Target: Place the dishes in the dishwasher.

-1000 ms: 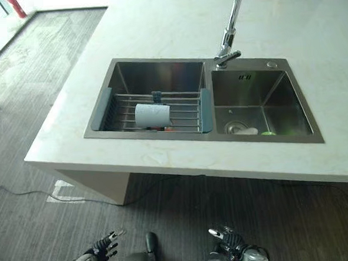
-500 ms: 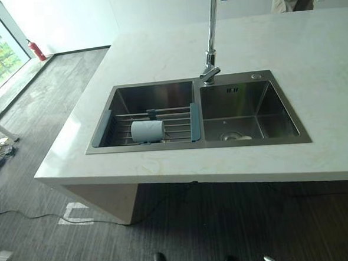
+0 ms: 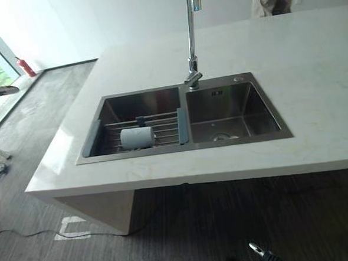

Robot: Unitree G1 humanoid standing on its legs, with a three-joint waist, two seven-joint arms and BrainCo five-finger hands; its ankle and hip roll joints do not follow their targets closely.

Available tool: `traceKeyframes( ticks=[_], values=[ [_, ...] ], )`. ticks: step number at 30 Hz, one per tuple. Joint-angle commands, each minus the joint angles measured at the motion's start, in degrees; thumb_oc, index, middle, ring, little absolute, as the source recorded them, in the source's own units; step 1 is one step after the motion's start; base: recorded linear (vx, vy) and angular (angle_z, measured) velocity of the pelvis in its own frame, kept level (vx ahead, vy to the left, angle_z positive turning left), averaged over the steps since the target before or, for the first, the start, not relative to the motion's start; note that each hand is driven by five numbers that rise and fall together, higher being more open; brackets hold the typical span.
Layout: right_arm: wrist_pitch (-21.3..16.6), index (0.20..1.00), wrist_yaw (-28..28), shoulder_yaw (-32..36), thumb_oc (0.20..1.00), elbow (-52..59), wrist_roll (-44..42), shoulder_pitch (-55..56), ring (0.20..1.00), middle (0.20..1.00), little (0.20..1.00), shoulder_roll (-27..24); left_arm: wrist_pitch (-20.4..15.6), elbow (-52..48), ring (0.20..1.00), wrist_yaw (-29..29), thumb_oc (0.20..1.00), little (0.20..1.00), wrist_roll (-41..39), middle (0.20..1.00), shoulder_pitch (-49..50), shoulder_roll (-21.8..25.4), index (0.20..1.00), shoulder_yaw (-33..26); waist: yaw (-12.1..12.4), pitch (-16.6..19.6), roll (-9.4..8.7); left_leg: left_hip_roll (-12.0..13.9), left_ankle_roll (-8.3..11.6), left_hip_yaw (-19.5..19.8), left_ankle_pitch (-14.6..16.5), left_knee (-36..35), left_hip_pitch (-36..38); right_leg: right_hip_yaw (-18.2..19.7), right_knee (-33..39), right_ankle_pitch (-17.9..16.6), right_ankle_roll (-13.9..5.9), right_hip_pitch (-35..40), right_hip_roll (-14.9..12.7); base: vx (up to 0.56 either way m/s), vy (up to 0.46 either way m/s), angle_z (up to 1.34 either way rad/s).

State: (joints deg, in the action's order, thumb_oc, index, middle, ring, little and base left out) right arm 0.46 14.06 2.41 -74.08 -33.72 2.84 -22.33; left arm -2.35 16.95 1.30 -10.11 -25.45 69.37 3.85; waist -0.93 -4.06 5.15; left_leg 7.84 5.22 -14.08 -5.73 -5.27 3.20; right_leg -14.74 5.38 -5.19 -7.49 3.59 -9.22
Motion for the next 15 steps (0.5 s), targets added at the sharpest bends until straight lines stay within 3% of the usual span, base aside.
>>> traceKeyframes(
  ticks=[1, 6, 10, 15],
  values=[
    [0.37, 1.000, 1.42, -0.09, 1.000, -2.44, 0.00, -3.80, 1.000, 1.000, 1.000, 1.06, -0.64, 4.25, 1.000, 2.33, 1.000, 1.000, 0.02, 1.000, -10.86, -0.25, 1.000, -1.74, 0.00, -3.92, -0.39, -2.04, -2.36, 0.35, 9.06, 0.27, 3.18, -2.37, -0.61, 6.34, -2.78, 3.43, -2.23, 0.07, -0.040, -0.05],
    [0.71, 1.000, 1.59, -1.39, 1.000, -2.39, -3.62, -3.36, 1.000, 1.000, 1.000, 1.25, 4.66, 8.11, 1.000, 6.35, 1.000, 1.000, 7.85, 1.000, -21.96, -5.91, 1.000, 12.34, -2.73, -4.00, -0.38, -2.23, -2.38, -0.98, 8.73, 0.27, 3.37, -0.68, -0.58, 5.42, -3.20, 2.59, -2.37, 0.09, -0.007, -0.17],
    [1.48, 1.000, 0.81, -1.90, 1.000, -1.92, -3.40, -2.83, 1.000, 1.000, 1.000, 1.52, 7.70, 12.46, 1.000, 9.08, 1.000, 1.000, 11.45, 1.000, -24.36, -9.48, 1.000, 16.90, -4.06, -4.29, -0.17, -2.40, -2.33, -1.41, 8.52, 0.27, 2.80, 0.36, -0.42, 4.81, -3.59, 1.66, -2.71, 0.06, 0.016, -0.22],
    [0.57, 1.000, 0.69, -2.46, 1.000, -1.74, -3.91, -2.41, 1.000, 1.000, 1.000, 1.24, 7.20, 18.70, 1.000, 10.28, 1.000, 1.000, 15.57, 1.000, -24.25, -12.43, 1.000, 19.42, -5.23, -6.06, 0.40, -3.31, -2.56, -0.64, 8.07, 0.27, 1.37, 2.08, -0.38, 3.95, -3.87, -0.04, -3.01, 0.02, 0.016, -0.10]
  ],
)
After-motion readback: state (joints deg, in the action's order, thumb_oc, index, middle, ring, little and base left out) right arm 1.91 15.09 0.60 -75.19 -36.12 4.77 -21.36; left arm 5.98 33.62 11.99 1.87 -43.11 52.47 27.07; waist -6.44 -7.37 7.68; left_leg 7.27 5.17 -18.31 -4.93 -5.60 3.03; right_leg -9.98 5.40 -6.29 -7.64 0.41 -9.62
